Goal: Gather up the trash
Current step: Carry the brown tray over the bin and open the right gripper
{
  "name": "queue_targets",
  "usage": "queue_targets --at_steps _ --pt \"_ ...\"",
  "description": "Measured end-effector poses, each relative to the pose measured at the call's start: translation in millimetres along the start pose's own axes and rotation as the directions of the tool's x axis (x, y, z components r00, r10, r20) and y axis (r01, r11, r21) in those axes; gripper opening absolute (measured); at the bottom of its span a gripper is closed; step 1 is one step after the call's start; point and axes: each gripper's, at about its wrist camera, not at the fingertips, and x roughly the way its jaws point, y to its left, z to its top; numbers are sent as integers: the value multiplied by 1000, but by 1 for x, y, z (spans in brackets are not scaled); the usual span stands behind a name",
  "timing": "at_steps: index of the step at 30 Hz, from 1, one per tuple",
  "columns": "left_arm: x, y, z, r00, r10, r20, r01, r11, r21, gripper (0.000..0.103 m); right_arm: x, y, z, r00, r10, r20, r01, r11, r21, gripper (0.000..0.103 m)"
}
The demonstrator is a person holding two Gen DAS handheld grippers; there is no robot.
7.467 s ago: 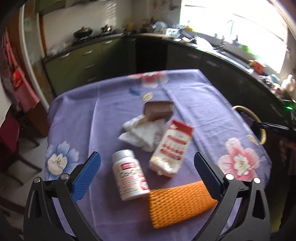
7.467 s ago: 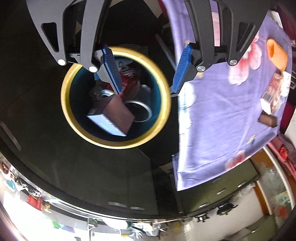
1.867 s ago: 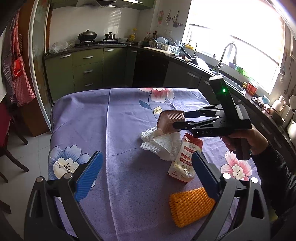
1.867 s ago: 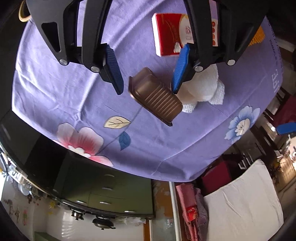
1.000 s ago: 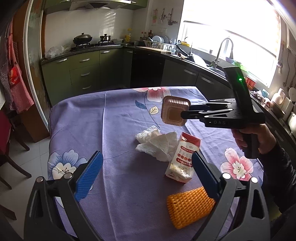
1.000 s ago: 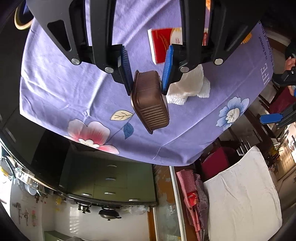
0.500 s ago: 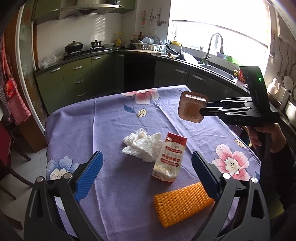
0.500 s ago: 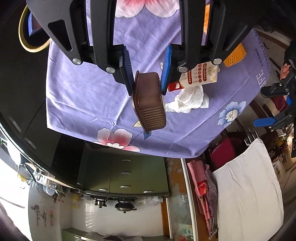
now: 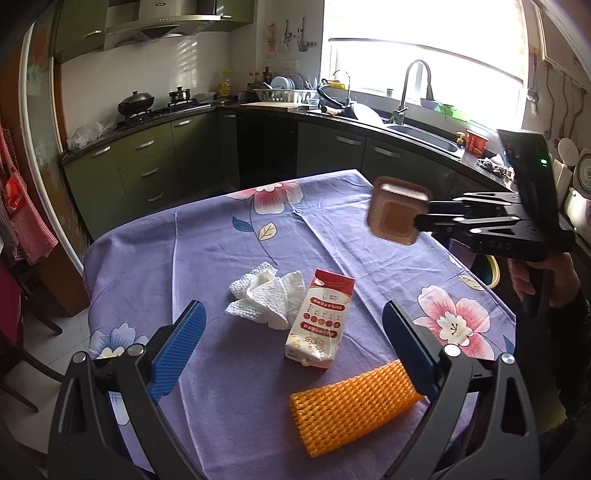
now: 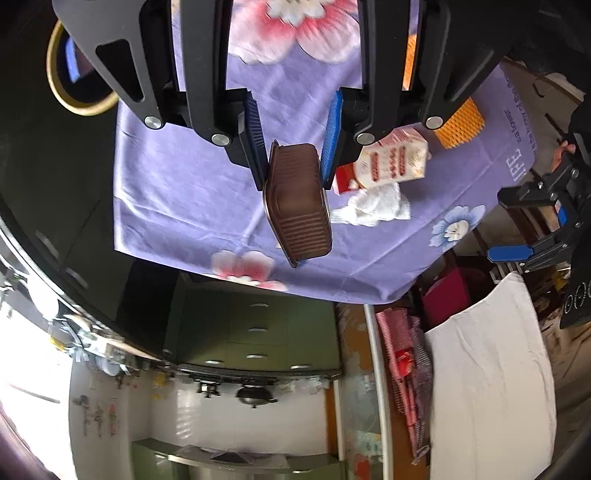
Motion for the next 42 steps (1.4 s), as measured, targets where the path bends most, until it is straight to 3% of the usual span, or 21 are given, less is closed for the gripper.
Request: queue_targets --at_steps 6,10,15,19,20,21,25,42 --pt "10 -13 2 999 -40 -2 40 999 22 91 -47 -51 -38 987 -160 -23 161 981 112 30" --pt "21 -26 3 998 -66 -16 67 997 43 92 -67 -103 -77 951 -290 -104 307 924 226 30" --pt "28 -41 7 996 -86 -26 87 994 69 91 -69 -161 -122 913 -343 -221 402 850 340 30" --pt "30 -52 9 995 -91 -31 94 991 99 91 -56 -187 -150 912 -289 -292 390 830 399 34" --pt "31 -54 9 995 -92 -34 95 990 108 91 -56 -192 -155 906 -294 -303 403 819 409 48" --pt "32 -56 9 995 -92 -36 96 989 114 91 -56 -197 -159 901 -305 -307 417 802 428 52" --pt "37 -61 8 994 -96 -47 102 984 143 92 -63 -204 -165 910 -297 -288 405 782 474 53" --pt "81 -53 -6 970 -177 -166 215 946 245 92 -73 -124 -146 945 -235 -226 312 855 415 59"
